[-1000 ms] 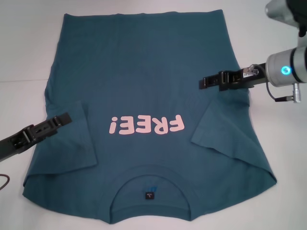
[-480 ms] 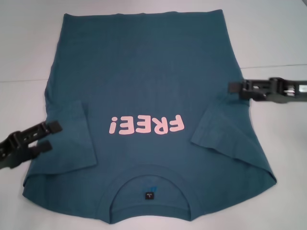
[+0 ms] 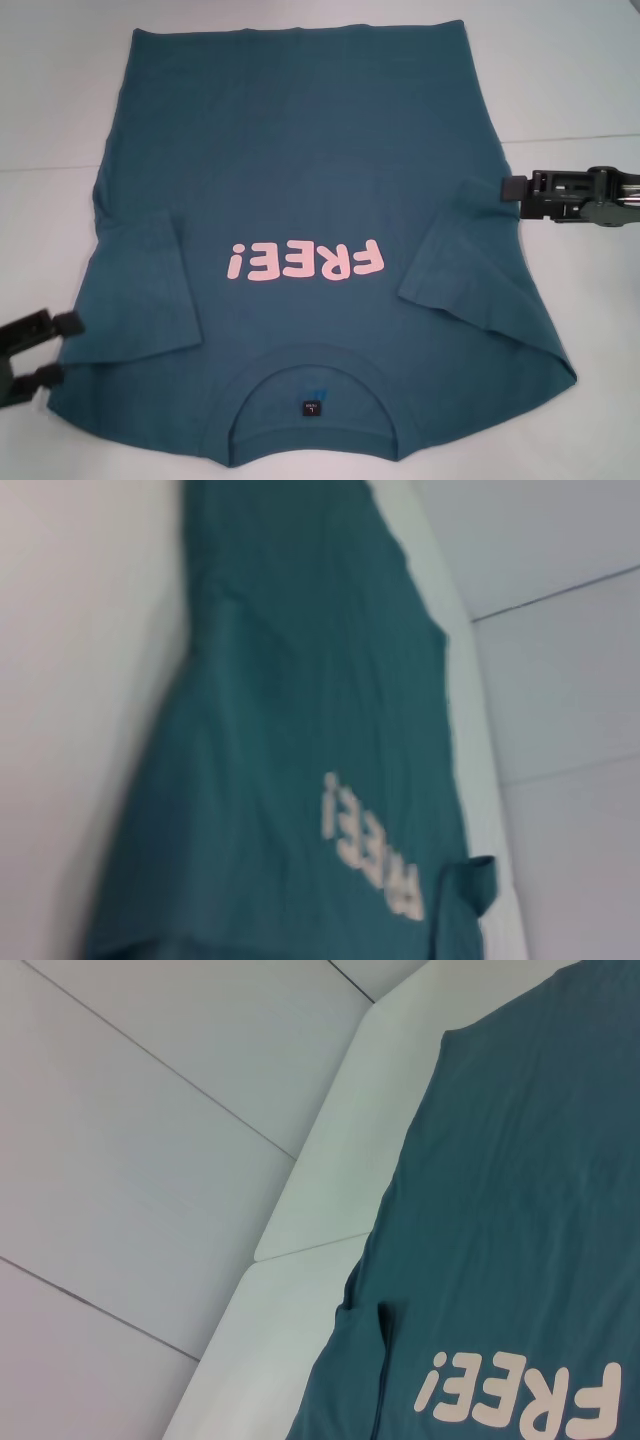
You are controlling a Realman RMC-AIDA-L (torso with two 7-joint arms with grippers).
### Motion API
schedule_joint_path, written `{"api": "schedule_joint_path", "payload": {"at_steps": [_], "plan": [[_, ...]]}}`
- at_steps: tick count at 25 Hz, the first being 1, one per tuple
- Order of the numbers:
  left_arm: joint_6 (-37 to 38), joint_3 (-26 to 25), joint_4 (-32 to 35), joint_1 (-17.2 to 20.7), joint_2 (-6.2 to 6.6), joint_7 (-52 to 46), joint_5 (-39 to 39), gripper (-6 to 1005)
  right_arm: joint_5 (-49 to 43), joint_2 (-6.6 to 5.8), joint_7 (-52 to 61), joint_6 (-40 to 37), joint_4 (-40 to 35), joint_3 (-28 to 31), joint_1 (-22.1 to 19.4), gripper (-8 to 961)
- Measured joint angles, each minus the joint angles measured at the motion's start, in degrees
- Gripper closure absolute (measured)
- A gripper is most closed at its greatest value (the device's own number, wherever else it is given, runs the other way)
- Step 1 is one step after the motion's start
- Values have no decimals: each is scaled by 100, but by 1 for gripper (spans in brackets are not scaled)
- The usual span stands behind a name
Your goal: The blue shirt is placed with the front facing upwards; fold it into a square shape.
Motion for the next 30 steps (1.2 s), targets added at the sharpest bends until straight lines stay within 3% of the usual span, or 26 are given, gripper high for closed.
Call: {"api": "schedule_joint_path", "payload": {"at_steps": [6,30], "plan": [[-26,-263,74,46,20,-229,669,66,4,-9,0,51,0,0,15,54],[-1106,-227,-729,-164,47,-288,963,66,6,-9,-5,219,54,0,-1,54]]}}
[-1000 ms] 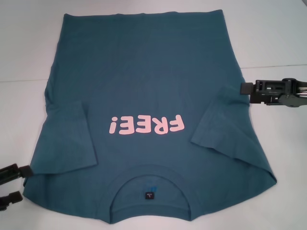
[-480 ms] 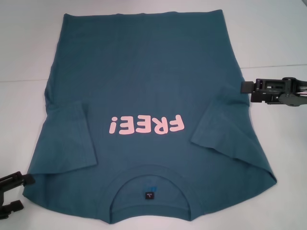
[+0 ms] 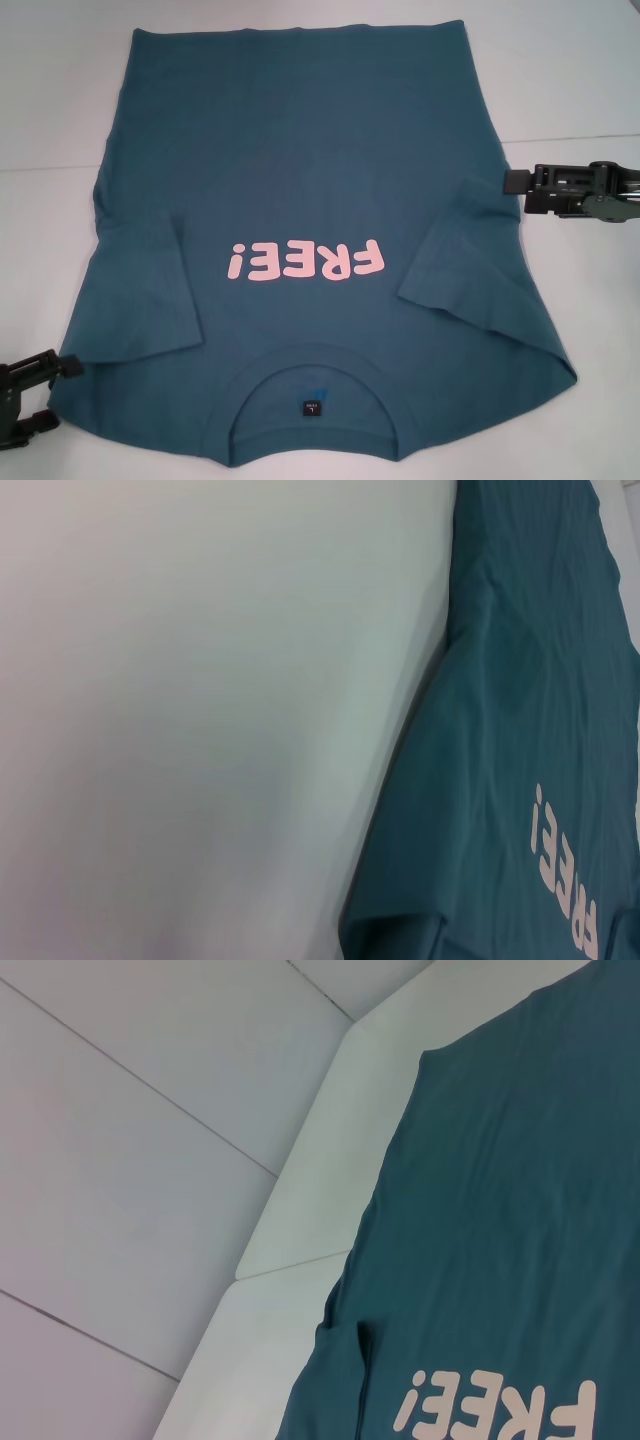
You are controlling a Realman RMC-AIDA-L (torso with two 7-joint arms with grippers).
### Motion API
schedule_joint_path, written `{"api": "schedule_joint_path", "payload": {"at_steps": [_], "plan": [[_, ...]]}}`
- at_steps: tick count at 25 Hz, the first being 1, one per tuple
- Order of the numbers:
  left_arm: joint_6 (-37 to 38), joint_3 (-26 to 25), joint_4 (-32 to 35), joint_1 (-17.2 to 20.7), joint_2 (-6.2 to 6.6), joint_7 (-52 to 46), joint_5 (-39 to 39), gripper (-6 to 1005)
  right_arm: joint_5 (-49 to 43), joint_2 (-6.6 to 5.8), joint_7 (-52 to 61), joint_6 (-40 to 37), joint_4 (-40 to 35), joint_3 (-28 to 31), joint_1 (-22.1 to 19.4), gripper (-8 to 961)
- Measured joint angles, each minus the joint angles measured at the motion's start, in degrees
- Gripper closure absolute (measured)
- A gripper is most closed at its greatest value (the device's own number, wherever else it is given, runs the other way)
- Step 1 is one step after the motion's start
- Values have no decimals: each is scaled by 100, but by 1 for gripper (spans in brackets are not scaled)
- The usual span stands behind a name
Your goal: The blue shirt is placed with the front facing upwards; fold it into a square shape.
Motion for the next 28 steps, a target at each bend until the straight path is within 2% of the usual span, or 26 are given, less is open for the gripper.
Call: {"api": "schedule_joint_path", "payload": {"at_steps": [15,20,28], "plan": [[-237,153,-283,-396,10,63,-45,70,27,8,0,-8,3,3,-9,54],[-234,113,-241,-365,-6,131,-152,83,37,9,0,-38,2,70,-37,54],[-196,109,-226,-323,15,124,-148,391,21,-6,0,-44,2,131,-16,54]]}}
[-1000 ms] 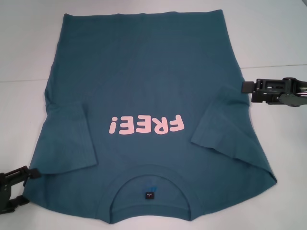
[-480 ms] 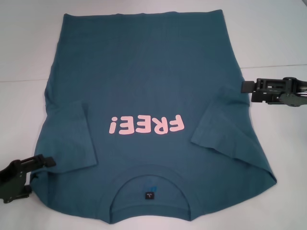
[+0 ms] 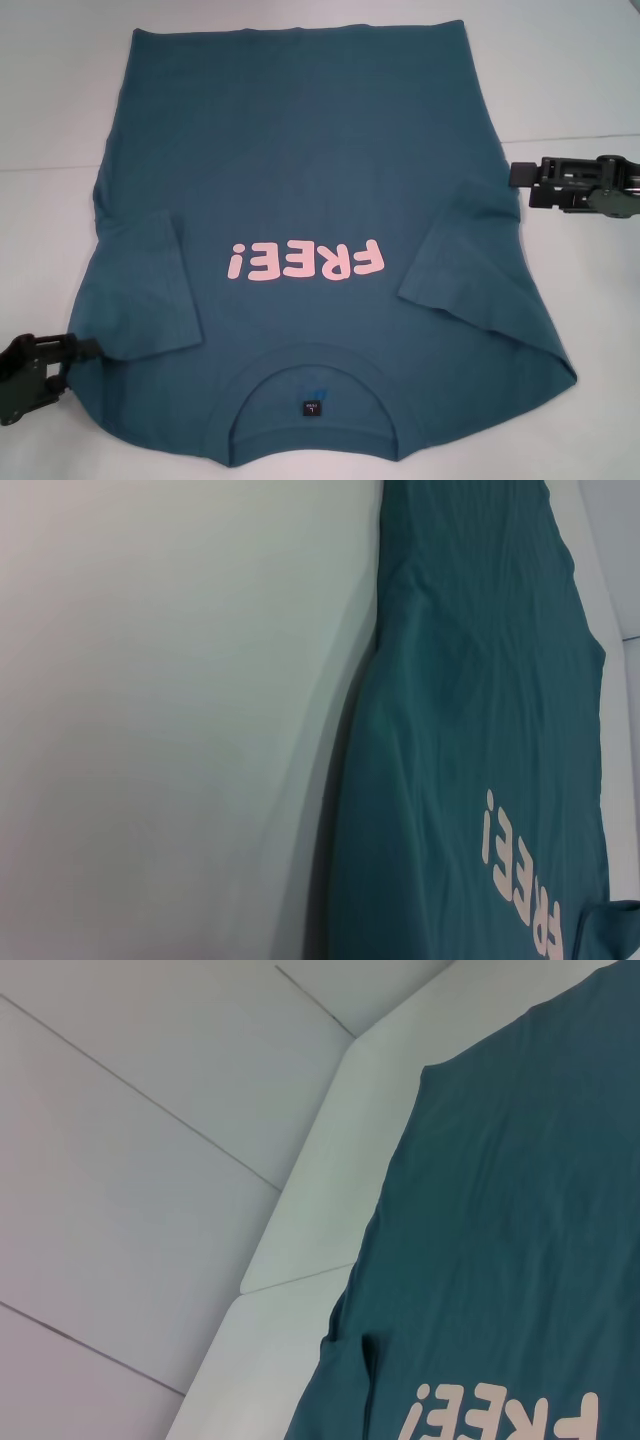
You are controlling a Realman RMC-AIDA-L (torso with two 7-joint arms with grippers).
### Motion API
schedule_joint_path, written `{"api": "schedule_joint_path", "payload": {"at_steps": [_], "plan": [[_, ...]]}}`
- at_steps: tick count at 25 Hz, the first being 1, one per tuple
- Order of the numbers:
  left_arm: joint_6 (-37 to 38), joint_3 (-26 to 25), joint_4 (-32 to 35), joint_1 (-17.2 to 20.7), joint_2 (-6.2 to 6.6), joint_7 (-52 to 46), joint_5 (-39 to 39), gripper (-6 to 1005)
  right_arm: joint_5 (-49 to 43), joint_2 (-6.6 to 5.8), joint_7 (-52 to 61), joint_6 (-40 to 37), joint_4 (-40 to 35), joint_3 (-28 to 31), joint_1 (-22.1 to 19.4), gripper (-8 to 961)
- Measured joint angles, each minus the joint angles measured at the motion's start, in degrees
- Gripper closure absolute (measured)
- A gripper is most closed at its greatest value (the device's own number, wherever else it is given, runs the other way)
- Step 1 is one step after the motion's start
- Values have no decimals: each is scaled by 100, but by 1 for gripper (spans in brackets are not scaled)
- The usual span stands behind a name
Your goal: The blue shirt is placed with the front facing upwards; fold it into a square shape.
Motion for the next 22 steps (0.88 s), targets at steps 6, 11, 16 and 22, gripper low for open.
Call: {"api": "schedule_joint_path", "payload": {"at_steps": [6,11,16,22], "plan": [[-12,24,3,-1,-2,-1,22,580,-6,-3,-7,-6,0,-11,7,54],[-19,29,-16,2,-5,36,35,715,-11,-16,-8,-7,0,-12,-20,55],[147,24,-12,5,-7,281,12,944,-58,-46,-14,-51,0,-49,-35,55],[580,-20,10,7,14,931,-157,953,-546,-132,-127,-180,-51,-26,-37,55]]}}
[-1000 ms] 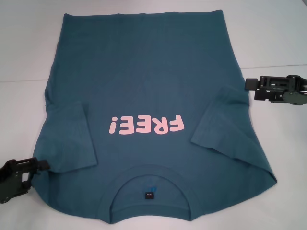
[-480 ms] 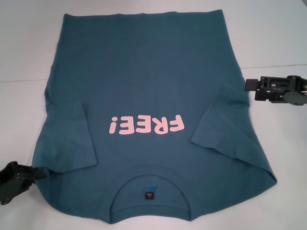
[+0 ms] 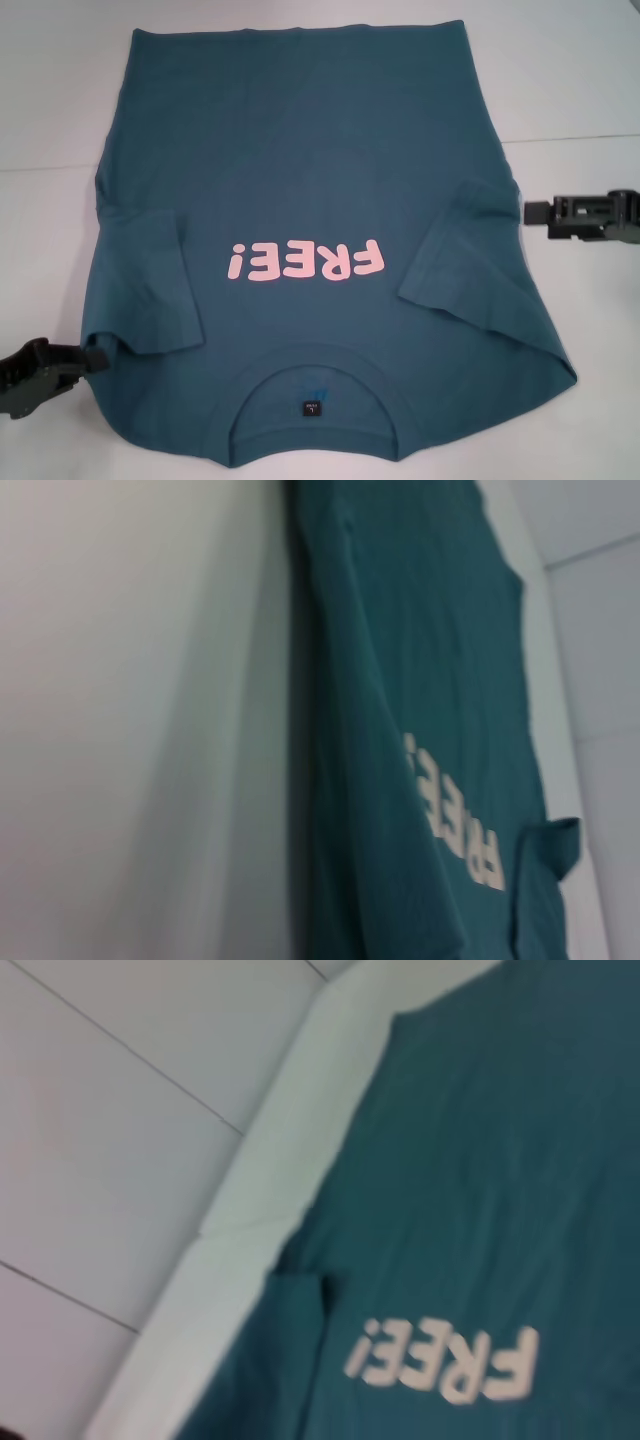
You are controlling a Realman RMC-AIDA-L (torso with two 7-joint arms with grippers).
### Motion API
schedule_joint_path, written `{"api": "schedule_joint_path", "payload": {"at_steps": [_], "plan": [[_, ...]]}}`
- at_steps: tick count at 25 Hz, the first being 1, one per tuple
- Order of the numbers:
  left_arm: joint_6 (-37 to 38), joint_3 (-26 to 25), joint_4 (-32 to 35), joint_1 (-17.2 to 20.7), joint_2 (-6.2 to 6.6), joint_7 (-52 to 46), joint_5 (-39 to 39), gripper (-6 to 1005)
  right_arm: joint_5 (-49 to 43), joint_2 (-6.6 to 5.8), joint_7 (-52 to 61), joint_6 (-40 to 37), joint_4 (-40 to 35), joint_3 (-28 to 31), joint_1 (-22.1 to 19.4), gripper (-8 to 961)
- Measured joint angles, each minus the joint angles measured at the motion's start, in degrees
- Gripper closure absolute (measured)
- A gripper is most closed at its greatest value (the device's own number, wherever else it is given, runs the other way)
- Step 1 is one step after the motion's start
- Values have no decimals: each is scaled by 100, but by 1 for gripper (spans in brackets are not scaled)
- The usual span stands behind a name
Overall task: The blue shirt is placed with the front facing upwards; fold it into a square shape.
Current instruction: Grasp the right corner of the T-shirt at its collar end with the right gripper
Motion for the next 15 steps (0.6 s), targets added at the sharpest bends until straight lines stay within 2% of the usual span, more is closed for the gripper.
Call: {"api": "schedule_joint_path", "payload": {"at_steps": [7,15], "plan": [[23,-11,3,-10,24,132,-241,952,-709,-101,-80,-111,-13,26,-34,55],[-111,-9,-47,-53,29,100,-270,952,-1028,-240,133,-901,3,213,-125,55]]}}
